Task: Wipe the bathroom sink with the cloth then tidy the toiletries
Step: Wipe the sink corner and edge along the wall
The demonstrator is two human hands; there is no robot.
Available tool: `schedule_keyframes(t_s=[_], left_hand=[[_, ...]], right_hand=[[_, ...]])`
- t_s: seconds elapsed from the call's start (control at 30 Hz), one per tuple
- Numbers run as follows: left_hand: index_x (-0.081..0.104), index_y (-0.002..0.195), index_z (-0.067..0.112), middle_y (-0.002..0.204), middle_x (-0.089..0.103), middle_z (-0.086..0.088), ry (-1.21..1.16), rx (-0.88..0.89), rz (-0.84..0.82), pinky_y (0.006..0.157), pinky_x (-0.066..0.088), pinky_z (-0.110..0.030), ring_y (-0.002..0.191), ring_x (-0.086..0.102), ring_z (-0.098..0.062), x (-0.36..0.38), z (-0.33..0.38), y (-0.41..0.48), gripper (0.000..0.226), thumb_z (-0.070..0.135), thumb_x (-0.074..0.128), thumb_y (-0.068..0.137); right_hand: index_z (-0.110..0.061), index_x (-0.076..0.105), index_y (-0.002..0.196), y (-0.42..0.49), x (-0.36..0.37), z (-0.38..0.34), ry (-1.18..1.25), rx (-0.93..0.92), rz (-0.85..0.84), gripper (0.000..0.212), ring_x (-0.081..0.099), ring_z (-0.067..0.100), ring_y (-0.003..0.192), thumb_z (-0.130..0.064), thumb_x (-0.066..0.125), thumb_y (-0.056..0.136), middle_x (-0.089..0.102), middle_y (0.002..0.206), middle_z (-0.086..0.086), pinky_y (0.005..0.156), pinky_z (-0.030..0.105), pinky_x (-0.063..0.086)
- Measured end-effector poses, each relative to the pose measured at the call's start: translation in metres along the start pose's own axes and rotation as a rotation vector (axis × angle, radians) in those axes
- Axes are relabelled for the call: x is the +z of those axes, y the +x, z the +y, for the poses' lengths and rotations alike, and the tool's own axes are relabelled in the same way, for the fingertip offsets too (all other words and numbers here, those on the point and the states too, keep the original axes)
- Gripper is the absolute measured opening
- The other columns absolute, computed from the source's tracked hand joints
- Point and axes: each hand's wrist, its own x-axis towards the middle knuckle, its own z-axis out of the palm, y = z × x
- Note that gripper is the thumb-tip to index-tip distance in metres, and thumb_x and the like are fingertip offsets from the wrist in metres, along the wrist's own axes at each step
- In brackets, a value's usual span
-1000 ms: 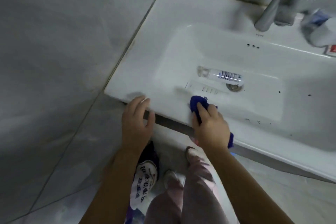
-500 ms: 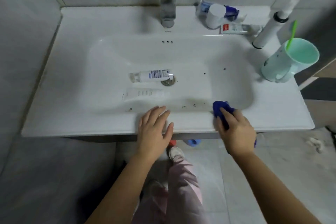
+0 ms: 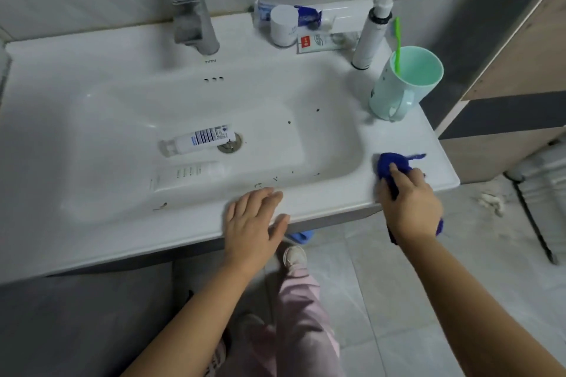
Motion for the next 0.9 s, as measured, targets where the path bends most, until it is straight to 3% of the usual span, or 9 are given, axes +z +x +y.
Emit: schedule_keyframes(t_s=[0.2, 0.3, 0.4, 0.57, 0.67, 0.77, 0.9], left_hand=[[0.065, 0.111, 0.020, 0.119, 0.062, 0.002, -0.087, -0.023, -0.042, 0.094, 0.036, -0.034, 0.110, 0.044, -0.014, -0.012, -0.001, -0.003, 0.040, 0.038, 0.044, 0.083], [0.063, 0.114, 0.018, 0.126, 0.058, -0.001, -0.069, -0.003, -0.053, 0.100, 0.036, -0.041, 0.118, 0.041, -0.018, -0.023, -0.019, -0.021, 0.041, 0.039, 0.043, 0.084], [0.062, 0.113, 0.017, 0.127, 0.057, -0.003, -0.062, -0.145, 0.020, 0.102, 0.031, -0.043, 0.121, 0.040, -0.021, -0.040, -0.052, -0.043, 0.040, 0.038, 0.043, 0.086], [0.066, 0.109, 0.013, 0.125, 0.058, -0.008, -0.020, -0.330, 0.168, 0.100, 0.035, -0.048, 0.119, 0.043, -0.024, -0.071, -0.106, -0.059, 0.039, 0.035, 0.043, 0.085], [0.067, 0.109, 0.009, 0.127, 0.058, -0.012, 0.066, -0.450, 0.227, 0.100, 0.033, -0.046, 0.119, 0.044, -0.028, -0.087, -0.150, -0.062, 0.042, 0.035, 0.044, 0.085], [0.062, 0.113, 0.003, 0.128, 0.054, -0.019, 0.121, -0.527, 0.257, 0.100, 0.034, -0.045, 0.121, 0.043, -0.032, -0.101, -0.192, -0.064, 0.048, 0.036, 0.046, 0.082], [0.058, 0.116, 0.000, 0.127, 0.053, -0.024, 0.176, -0.502, 0.213, 0.099, 0.031, -0.041, 0.120, 0.041, -0.032, -0.105, -0.222, -0.064, 0.053, 0.038, 0.044, 0.082]], right_hand=[[-0.009, 0.068, 0.101, -0.043, 0.021, -0.095, 0.084, -0.405, -0.261, 0.038, 0.060, 0.031, 0.058, -0.032, 0.046, 0.081, 0.063, 0.078, 0.009, 0.042, 0.030, 0.046], [-0.007, 0.064, 0.111, -0.035, 0.008, -0.072, 0.020, -0.271, -0.271, 0.030, 0.061, 0.036, 0.068, -0.022, 0.059, 0.085, 0.063, 0.088, 0.014, 0.048, 0.035, 0.048], [-0.004, 0.060, 0.117, -0.038, 0.005, -0.084, -0.001, -0.150, -0.289, 0.033, 0.059, 0.039, 0.075, -0.017, 0.059, 0.087, 0.061, 0.098, 0.019, 0.057, 0.039, 0.048], [-0.015, 0.060, 0.116, -0.043, 0.030, -0.172, 0.122, -0.512, -0.578, 0.031, 0.058, 0.031, 0.082, -0.028, 0.053, 0.089, 0.057, 0.101, 0.009, 0.066, 0.032, 0.043], [-0.022, 0.055, 0.123, -0.027, 0.047, -0.208, 0.194, -0.495, -0.754, 0.035, 0.055, 0.020, 0.080, -0.033, 0.051, 0.090, 0.054, 0.102, 0.001, 0.069, 0.027, 0.039], [-0.019, 0.052, 0.123, -0.022, 0.069, -0.237, 0.110, -0.581, -0.859, 0.035, 0.057, 0.024, 0.089, -0.032, 0.048, 0.091, 0.055, 0.109, 0.006, 0.075, 0.030, 0.042], [-0.019, 0.053, 0.122, -0.023, 0.096, -0.271, 0.044, -0.672, -1.003, 0.033, 0.057, 0.025, 0.095, -0.033, 0.046, 0.092, 0.058, 0.112, 0.008, 0.081, 0.032, 0.043]])
